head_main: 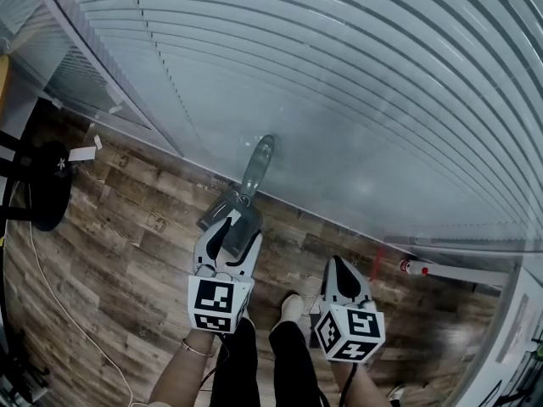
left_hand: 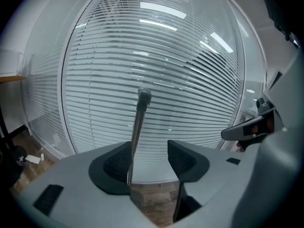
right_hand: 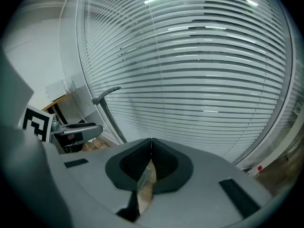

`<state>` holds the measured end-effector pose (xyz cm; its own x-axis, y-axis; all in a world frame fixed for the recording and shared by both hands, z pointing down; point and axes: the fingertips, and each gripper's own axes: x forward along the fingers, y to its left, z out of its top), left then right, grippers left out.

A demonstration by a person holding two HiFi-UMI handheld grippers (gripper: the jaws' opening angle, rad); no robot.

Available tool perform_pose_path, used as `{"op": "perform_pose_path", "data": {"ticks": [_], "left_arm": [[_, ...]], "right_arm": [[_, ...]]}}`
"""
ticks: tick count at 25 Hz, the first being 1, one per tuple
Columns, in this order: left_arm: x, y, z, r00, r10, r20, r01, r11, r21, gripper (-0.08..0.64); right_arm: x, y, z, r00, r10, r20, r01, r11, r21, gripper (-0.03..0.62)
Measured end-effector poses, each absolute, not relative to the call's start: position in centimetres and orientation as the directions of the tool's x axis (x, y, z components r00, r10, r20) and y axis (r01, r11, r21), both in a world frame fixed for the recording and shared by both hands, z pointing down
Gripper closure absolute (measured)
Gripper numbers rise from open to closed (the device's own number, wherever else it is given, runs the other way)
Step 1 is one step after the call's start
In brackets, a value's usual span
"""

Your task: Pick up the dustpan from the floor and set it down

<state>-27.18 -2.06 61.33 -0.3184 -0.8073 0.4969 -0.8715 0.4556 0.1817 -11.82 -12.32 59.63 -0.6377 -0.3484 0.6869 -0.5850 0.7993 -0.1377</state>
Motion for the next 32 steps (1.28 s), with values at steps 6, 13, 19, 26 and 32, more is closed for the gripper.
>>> {"op": "perform_pose_path", "data": {"ticks": [6, 13, 19, 26, 32], "left_arm": [[-28.3, -3.0, 62.0, -0.314, -0.809, 0.498, -0.882, 0.443, 0.163, 0.316], [-29.8, -3.9, 62.6, -0.314, -0.807, 0.501, -0.887, 0.438, 0.149, 0.316], [-30.7, -4.8, 63.4, -0.306, -0.806, 0.507, -0.892, 0.429, 0.144, 0.317], [-31.4, -5.9, 63.8, -0.293, -0.808, 0.511, -0.900, 0.413, 0.136, 0.317], [-32.0, -6.4, 64.2, -0.290, -0.808, 0.512, -0.905, 0.406, 0.129, 0.318]], "right_arm": [[-11.5, -12.1, 60.3, -0.622, -0.354, 0.698, -0.600, 0.788, -0.135, 0.560], [-11.7, -12.0, 60.8, -0.610, -0.369, 0.701, -0.617, 0.776, -0.129, 0.560], [-11.6, -12.3, 60.8, -0.599, -0.398, 0.695, -0.647, 0.751, -0.128, 0.560], [-11.4, -12.7, 60.9, -0.578, -0.422, 0.698, -0.680, 0.722, -0.127, 0.560], [-11.1, -12.8, 61.2, -0.563, -0.437, 0.702, -0.701, 0.701, -0.126, 0.560]]}}
